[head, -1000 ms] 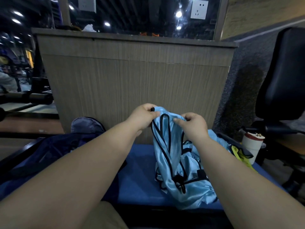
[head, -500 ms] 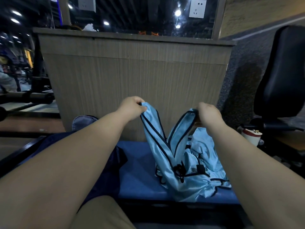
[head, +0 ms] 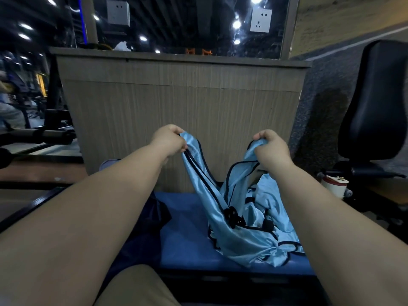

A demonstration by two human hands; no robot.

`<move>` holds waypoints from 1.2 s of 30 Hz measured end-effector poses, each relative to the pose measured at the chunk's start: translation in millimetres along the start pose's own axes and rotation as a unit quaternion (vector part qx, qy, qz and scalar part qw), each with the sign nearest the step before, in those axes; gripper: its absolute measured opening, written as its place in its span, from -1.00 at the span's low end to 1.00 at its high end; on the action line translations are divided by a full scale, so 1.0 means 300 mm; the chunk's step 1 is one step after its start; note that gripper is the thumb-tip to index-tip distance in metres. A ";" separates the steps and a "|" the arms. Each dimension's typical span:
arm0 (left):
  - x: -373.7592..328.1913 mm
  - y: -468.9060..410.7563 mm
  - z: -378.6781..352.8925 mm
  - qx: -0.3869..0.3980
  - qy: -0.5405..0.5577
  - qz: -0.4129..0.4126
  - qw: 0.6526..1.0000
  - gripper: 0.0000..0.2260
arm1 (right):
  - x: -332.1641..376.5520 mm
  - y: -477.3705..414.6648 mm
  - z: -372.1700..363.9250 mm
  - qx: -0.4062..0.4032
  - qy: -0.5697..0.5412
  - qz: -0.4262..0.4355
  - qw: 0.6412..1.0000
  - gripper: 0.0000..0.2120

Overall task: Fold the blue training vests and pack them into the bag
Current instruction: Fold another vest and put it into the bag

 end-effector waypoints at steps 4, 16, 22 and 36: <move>-0.047 0.033 0.003 0.017 -0.138 -0.069 0.988 -0.74 | 0.030 0.020 -0.007 0.030 -0.019 0.009 0.999 -0.56; -0.225 0.037 0.137 -0.181 -0.118 -0.189 0.958 -0.84 | 0.163 0.000 0.071 -0.047 -0.034 0.092 0.994 -0.72; -0.288 0.069 0.191 -0.233 -0.063 -0.226 0.944 -0.91 | 0.189 -0.001 0.163 -0.158 -0.083 0.113 0.977 -0.78; -0.335 0.115 0.177 -0.225 -0.072 -0.238 0.942 -0.56 | 0.158 -0.020 0.287 -0.236 -0.110 0.102 0.960 -0.73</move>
Point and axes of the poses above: each hand's wrist, its own y-axis away from the middle knuckle, its own z-axis out of the back of the hand, x = y × z, the point moved 7 cm from there along -y, towards the middle knuckle, and after that the axes turned 7 degrees about -x, right-handed, at the moved point
